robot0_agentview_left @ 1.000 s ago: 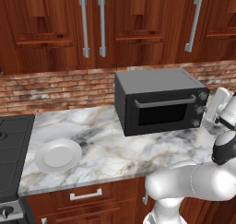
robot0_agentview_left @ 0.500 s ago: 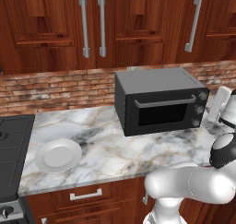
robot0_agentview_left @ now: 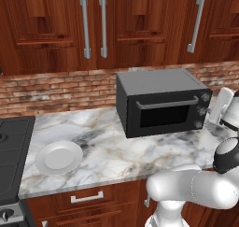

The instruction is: Pull the toaster oven rack outwards. Pick up the baguette from the plate and place it on the toaster oven rack. Close the toaster oven door fully and set the temperature to the lowest setting.

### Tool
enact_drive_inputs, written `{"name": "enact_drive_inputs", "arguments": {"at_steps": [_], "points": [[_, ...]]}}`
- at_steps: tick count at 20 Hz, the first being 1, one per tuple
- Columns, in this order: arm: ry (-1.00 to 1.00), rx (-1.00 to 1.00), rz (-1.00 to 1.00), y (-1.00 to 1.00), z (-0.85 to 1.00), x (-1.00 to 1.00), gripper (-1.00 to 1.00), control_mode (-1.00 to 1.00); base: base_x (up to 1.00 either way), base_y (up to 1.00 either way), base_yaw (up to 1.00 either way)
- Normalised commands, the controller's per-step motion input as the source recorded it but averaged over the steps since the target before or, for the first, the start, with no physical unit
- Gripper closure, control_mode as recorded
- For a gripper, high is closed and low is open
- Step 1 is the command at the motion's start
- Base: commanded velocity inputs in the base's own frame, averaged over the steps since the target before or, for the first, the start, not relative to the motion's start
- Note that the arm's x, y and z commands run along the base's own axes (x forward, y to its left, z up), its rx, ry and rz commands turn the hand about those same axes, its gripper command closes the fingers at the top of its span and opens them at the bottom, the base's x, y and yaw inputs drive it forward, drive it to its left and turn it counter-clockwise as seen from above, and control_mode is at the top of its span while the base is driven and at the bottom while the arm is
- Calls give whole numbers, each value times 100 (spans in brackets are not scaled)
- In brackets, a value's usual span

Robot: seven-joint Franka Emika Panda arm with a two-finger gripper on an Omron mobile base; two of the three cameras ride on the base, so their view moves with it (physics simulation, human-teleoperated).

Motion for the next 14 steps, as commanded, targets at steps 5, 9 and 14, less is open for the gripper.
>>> {"name": "enact_drive_inputs", "arguments": {"at_steps": [5,9,14], "points": [[0,0,0,9,0,2,-100,-100,0,0,0],[0,0,-1,6,1,4,-100,-100,0,0,0],[0,0,-2,1,0,17,-100,-100,0,0,0]]}}
